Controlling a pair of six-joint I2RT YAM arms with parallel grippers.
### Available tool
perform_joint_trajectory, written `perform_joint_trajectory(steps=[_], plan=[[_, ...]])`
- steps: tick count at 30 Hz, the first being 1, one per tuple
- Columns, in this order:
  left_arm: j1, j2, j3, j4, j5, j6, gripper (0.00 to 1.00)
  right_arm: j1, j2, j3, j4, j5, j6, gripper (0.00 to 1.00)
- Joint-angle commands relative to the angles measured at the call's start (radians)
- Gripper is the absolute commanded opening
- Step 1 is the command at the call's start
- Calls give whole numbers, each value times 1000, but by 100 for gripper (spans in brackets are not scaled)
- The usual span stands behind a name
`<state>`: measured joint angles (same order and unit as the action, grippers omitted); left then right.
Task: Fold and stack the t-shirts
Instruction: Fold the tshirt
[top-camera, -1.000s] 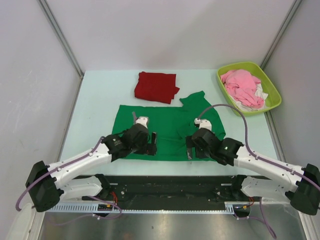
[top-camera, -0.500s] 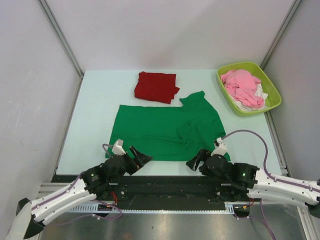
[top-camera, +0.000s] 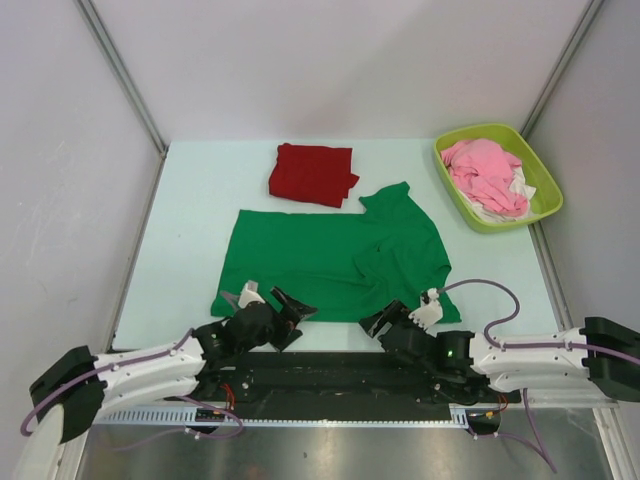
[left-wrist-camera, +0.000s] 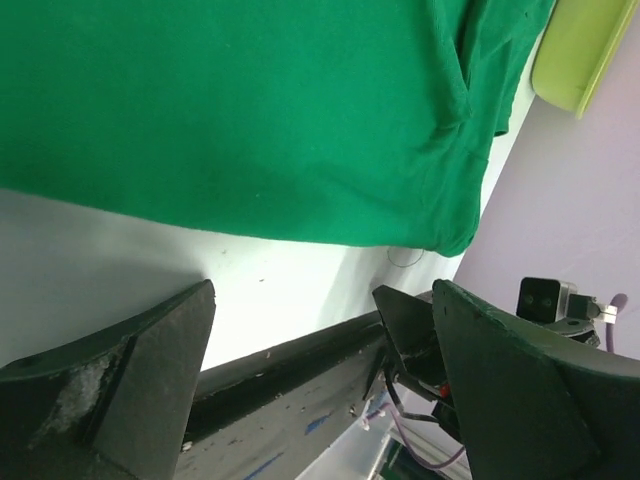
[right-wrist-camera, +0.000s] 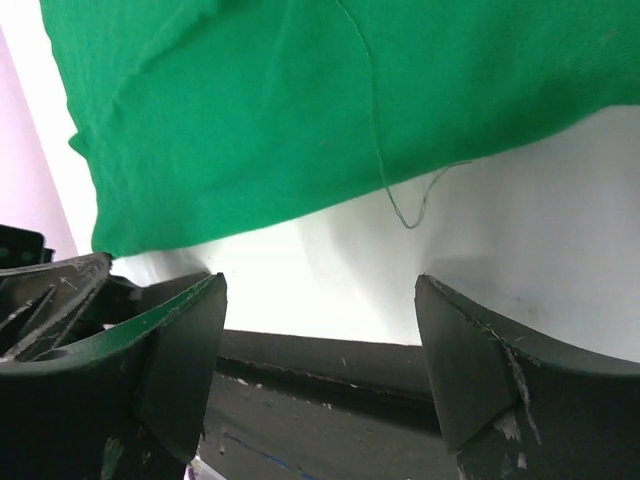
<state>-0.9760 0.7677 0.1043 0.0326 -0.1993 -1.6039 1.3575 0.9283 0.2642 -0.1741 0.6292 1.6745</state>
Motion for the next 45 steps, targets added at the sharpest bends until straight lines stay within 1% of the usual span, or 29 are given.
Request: perform_joint_trajectory(steps=[1, 3, 4, 6, 7, 8, 9, 11, 14, 18, 21, 23, 26, 31, 33, 34, 38, 39, 40, 42, 43, 45], plan=[[-10, 97, 20, 75, 26, -60, 96, 8, 33, 43, 4, 130, 138, 77], [-10, 111, 21, 95, 17, -64, 96, 8, 34, 43, -10, 153, 145, 74], [-10, 117, 21, 99, 6, -64, 96, 8, 32, 43, -14, 164, 146, 70], [-10, 123, 29, 87, 0, -71, 94, -6, 29, 43, -37, 162, 156, 66], [-10, 128, 31, 72, -3, -77, 91, -9, 30, 43, -42, 159, 156, 63], [-10, 133, 28, 76, -2, -82, 78, -12, 32, 44, -44, 161, 151, 62], [-10, 139, 26, 75, 0, -88, 72, -17, 35, 43, -50, 159, 154, 61], [-12, 163, 26, 70, -3, -100, 67, -34, 53, 43, -48, 152, 152, 62], [-10, 211, 29, 72, -5, -108, 68, -66, 98, 43, -31, 130, 145, 63], [-9, 263, 25, 85, -20, -125, 68, -87, 142, 40, 7, 104, 128, 66], [-1, 300, 20, 99, -26, -136, 69, -109, 171, 38, 22, 95, 123, 66], [13, 321, 20, 115, -26, -134, 69, -123, 182, 29, 34, 81, 113, 63], [33, 358, 15, 142, -12, -131, 65, -152, 199, 15, 81, 53, 88, 53], [49, 419, 12, 184, 3, -131, 60, -170, 248, 1, 125, 23, 83, 45], [53, 433, 11, 194, 8, -126, 51, -178, 257, -6, 137, 18, 83, 42], [60, 438, 8, 207, 9, -126, 43, -185, 265, -8, 140, 11, 85, 40], [89, 455, -21, 247, 30, -117, 33, -198, 261, -32, 160, 0, 82, 33], [97, 458, -25, 248, 35, -114, 29, -202, 262, -39, 162, -3, 82, 29], [103, 458, -32, 265, 37, -113, 23, -207, 261, -42, 163, -11, 76, 20], [105, 453, -48, 265, 35, -116, 18, -213, 257, -46, 163, -19, 73, 8], [105, 447, -52, 265, 35, -117, 15, -215, 256, -46, 160, -23, 71, 0], [103, 432, -63, 256, 38, -117, 13, -212, 251, -48, 145, -25, 73, 0]])
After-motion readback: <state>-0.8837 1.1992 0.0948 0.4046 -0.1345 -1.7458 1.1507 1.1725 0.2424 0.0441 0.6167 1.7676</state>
